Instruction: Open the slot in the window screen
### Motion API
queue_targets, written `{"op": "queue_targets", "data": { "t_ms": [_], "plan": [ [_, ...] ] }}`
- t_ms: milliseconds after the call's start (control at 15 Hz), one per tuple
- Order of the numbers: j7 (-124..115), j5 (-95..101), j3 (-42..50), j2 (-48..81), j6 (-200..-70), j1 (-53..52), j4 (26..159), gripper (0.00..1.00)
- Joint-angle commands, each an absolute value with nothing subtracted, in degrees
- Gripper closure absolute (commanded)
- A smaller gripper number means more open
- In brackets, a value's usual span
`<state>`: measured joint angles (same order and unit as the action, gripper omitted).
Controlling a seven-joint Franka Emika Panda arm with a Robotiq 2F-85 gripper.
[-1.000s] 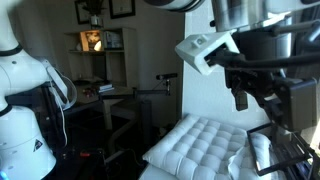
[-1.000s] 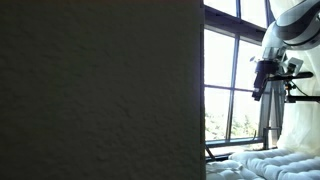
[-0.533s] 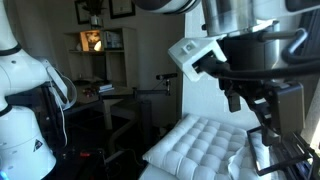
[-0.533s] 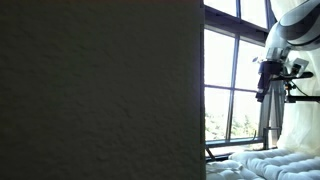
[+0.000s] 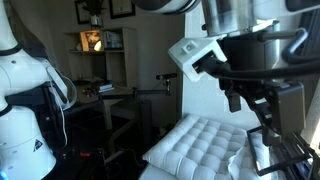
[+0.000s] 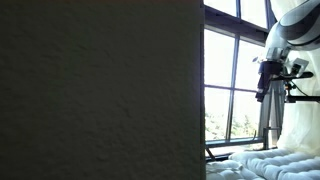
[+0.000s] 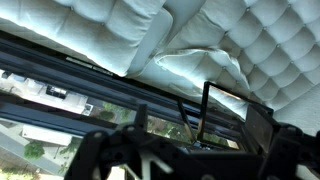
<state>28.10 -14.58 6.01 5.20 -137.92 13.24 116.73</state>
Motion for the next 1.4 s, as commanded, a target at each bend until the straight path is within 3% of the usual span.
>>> {"op": "queue_targets", "data": {
  "t_ms": [0,1333],
  "plan": [
    [28.0,-14.6,6.6,5.2,-137.8,12.6,116.7,0.00],
    [28.8,-13.6,6.2,4.9,-139.1,12.0,117.3,0.00]
  ]
}}
